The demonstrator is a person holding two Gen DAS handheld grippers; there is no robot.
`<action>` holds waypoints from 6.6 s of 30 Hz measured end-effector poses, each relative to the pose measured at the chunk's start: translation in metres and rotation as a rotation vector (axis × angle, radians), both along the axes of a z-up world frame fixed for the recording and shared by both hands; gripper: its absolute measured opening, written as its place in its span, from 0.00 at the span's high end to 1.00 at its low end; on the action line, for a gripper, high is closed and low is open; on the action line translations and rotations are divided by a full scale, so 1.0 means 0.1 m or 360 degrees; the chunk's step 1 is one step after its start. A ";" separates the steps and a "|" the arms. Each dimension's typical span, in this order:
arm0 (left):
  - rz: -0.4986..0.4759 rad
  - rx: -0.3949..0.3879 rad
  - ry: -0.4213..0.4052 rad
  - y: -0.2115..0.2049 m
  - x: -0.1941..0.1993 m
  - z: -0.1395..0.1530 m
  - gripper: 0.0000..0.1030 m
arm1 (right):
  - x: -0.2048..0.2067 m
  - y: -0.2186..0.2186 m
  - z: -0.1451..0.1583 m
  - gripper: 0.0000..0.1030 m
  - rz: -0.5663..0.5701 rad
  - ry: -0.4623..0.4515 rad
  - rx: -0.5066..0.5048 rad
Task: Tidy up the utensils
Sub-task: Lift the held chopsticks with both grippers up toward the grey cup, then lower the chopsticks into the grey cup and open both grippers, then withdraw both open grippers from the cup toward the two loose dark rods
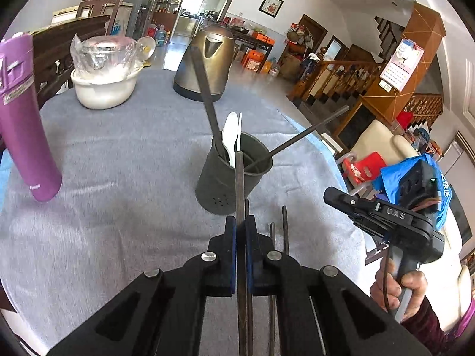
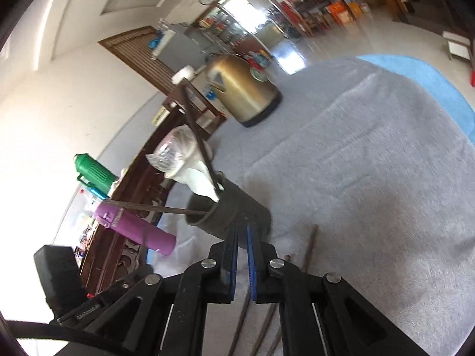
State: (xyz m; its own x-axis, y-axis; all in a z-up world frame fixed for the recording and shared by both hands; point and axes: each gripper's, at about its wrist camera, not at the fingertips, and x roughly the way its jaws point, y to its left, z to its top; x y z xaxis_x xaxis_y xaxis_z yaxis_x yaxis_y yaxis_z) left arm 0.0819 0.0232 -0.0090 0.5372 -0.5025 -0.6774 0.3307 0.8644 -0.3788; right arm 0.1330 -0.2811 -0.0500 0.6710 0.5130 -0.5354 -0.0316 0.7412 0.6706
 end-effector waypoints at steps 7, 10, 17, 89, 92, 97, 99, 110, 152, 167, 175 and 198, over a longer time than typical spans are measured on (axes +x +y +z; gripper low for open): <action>-0.0009 0.0018 0.0075 -0.05 -0.14 -0.26 0.94 | 0.15 -0.34 -0.43 0.84 -0.0091 0.0339 0.0070; -0.0012 0.0028 0.0071 -0.07 -0.18 -0.26 0.94 | 0.29 -0.34 -0.58 0.81 -0.0060 0.0442 0.0155; -0.0007 0.0119 -0.0045 -0.07 -0.30 -0.14 0.94 | 0.50 -0.22 -0.69 0.63 -0.0064 0.0572 0.0082; 0.0262 0.0039 -0.0839 -0.33 0.24 1.59 0.94 | -0.09 0.36 2.07 0.94 -0.0548 -0.1056 -0.0379; 0.0308 0.0047 -0.0843 -0.35 0.32 1.54 0.94 | 0.00 0.49 2.04 0.94 -0.0569 -0.1070 -0.0427; 0.0391 0.0150 -0.0854 -0.44 0.44 1.35 0.94 | 0.14 0.70 1.87 0.94 -0.0572 -0.1055 -0.0524; 0.0400 0.0171 -0.0831 -0.46 0.49 1.26 0.94 | 0.17 0.77 1.78 0.94 -0.0564 -0.1044 -0.0563; 0.0387 0.0224 -0.0690 -0.53 0.61 0.95 0.94 | 0.23 0.84 1.46 0.94 -0.0440 -0.0961 -0.0644; 0.0163 0.0715 -0.0520 -0.66 -0.68 0.21 0.28 | -0.64 0.02 1.00 0.48 -0.0255 -0.0730 -0.0405; 0.0219 0.0834 -0.0249 -0.76 -0.65 -0.03 0.28 | -0.88 -0.32 0.16 0.48 -0.0201 -0.0389 -0.0271; 0.0148 0.0981 -0.0238 -1.12 -0.70 -0.07 0.28 | -0.98 -0.44 0.08 0.48 -0.0170 -0.0411 -0.0160; 0.0270 0.1284 -0.0065 -1.52 -0.80 -0.27 0.28 | -0.56 -0.72 -0.29 0.48 0.0018 -0.0321 0.0129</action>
